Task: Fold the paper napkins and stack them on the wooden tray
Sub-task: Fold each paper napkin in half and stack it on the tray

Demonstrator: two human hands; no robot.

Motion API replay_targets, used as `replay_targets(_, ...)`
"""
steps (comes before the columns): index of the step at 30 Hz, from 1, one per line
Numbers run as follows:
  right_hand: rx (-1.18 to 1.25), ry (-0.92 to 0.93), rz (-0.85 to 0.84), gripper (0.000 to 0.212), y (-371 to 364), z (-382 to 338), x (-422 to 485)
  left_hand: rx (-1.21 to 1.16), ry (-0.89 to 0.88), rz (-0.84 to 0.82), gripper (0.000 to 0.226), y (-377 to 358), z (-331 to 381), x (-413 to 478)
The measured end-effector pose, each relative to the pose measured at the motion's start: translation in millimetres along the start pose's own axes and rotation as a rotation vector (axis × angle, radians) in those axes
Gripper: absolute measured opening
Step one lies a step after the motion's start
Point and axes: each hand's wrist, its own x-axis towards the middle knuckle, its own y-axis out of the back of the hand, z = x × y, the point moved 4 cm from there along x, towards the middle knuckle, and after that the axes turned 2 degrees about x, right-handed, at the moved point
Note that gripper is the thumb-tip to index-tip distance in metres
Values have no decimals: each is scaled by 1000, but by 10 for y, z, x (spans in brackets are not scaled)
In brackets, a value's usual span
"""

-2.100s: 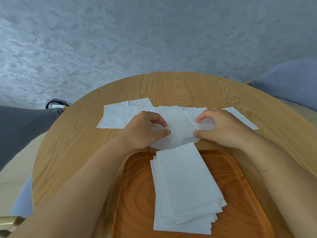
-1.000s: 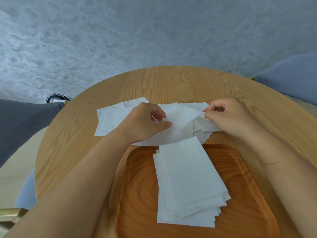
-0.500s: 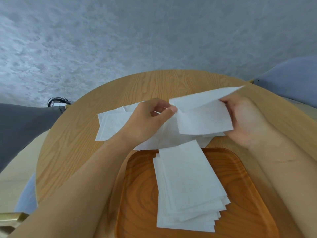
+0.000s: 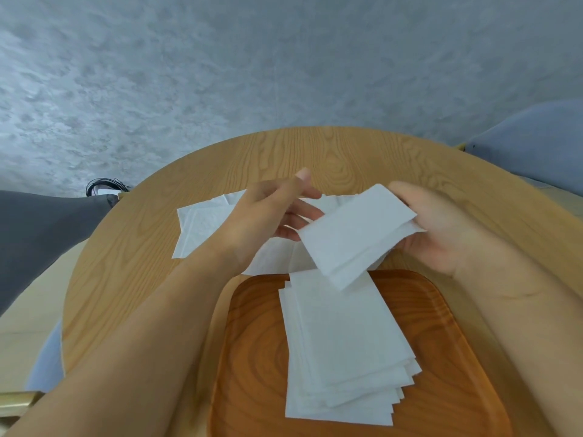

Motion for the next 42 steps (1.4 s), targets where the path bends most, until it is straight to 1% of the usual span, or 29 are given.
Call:
replay_targets(1, 11, -5, 18, 59, 6, 2, 7, 26, -44, -45, 41, -13, 2, -7)
replay_targets(2, 36, -10, 42, 58, 18, 7, 15, 77, -84, -98, 46, -31, -4, -13)
replay_targets(4, 96, -20, 87, 57, 58, 22, 27, 230, -134, -196, 68, -106, -32, -29)
replay_targets(5, 114, -20, 102, 56, 69, 22, 29, 296, -148, -220, 73, -150, -50, -39)
replay_targets(6, 122, -18, 105, 54, 72, 20, 25, 335, -162, -225, 72, -182, -62, -43)
replay_targets(8, 115, -18, 85, 47, 51, 18, 16, 357, -193, -193, 58, -205, -76, -27)
replay_targets(10, 91, -26, 83, 32, 32, 15, 9, 334, -228, -138, 34, -172, -77, 0)
replay_targets(12, 47, -41, 123, 20, 57, 28, 10, 303, -235, -44, 10, -89, -55, 22)
replay_targets(13, -6, -47, 144, 17, 69, 35, 11, 293, -232, 13, 8, -39, -44, 31)
replay_targets(15, -133, -51, 145, 13, 65, 48, 15, 241, -203, 106, 23, 44, -42, 47)
replay_targets(16, -175, -45, 124, 12, 46, 52, 14, 206, -172, 134, 27, 68, -41, 50)
replay_targets(18, -226, -14, 72, 15, -22, 43, 6, 163, -106, 181, 28, 101, -47, 46)
replay_targets(20, -330, 37, 56, 22, -69, 16, -9, 135, -50, 209, 25, 108, -65, 48)
replay_targets(21, -381, 70, 54, 19, -85, 0, -19, 123, -26, 219, 24, 114, -76, 51)
replay_targets(23, -417, 128, 61, 11, -89, -17, -29, 94, 26, 249, 23, 134, -95, 56)
replay_targets(26, -384, 204, 97, 8, -66, -40, -33, 49, 84, 289, 28, 149, -109, 46)
replay_targets(28, -375, 256, 151, 8, -39, -53, -28, 32, 58, 317, 37, 154, -98, 47)
replay_targets(30, -361, 313, 219, 7, -5, -71, -25, 92, -44, 329, 46, 166, -65, 53)
replay_targets(31, -348, 342, 248, 6, 15, -82, -26, 127, -99, 324, 45, 167, -47, 53)
replay_targets(35, -298, 423, 297, 4, 54, -123, -28, 240, -225, 206, 19, 59, -15, 26)
replay_targets(37, -291, 441, 314, 3, 68, -123, -21, 269, -254, 188, 12, 7, -30, 34)
replay_targets(40, -274, 458, 341, 8, 97, -122, -16, 197, -265, 189, 9, 7, -41, 49)
replay_targets(42, -252, 451, 362, 11, 116, -120, -10, 208, -279, 215, 9, 54, -27, 52)
